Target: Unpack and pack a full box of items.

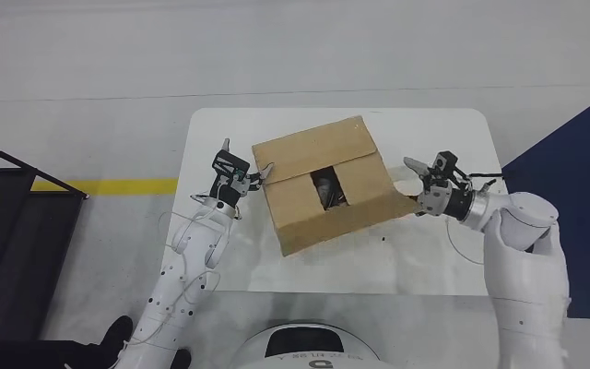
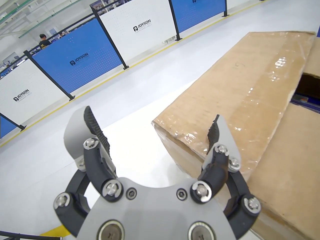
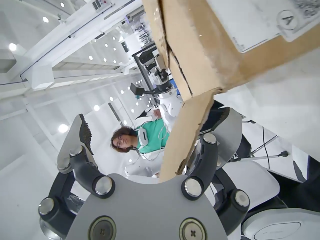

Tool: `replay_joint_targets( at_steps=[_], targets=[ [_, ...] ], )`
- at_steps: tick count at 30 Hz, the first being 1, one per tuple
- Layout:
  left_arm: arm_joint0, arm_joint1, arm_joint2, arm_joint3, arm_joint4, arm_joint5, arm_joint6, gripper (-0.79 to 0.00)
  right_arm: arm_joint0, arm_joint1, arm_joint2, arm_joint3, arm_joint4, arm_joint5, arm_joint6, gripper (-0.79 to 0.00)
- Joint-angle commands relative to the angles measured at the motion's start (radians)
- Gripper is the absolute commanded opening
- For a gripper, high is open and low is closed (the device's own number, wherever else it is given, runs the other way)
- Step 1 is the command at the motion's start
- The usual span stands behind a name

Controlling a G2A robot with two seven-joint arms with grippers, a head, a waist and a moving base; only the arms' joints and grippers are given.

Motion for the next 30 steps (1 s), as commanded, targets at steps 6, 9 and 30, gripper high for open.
replay_joint_targets(
  at_steps=[6,9,30],
  targets=[
    [0.000,0.000,0.000,0.000,0.000,0.000,0.000,0.000,0.044,0.027,-0.043,-0.012,0.104,0.078,-0.078,0.000],
    [0.000,0.000,0.000,0.000,0.000,0.000,0.000,0.000,0.051,0.031,-0.033,-0.021,0.134,0.086,-0.111,0.000],
    [0.152,0.017,-0.141,-0.066,-0.116,0.080,0.074,0.000,0.062,0.014,-0.128,-0.026,0.229,-0.154,-0.554,0.000]
  ],
)
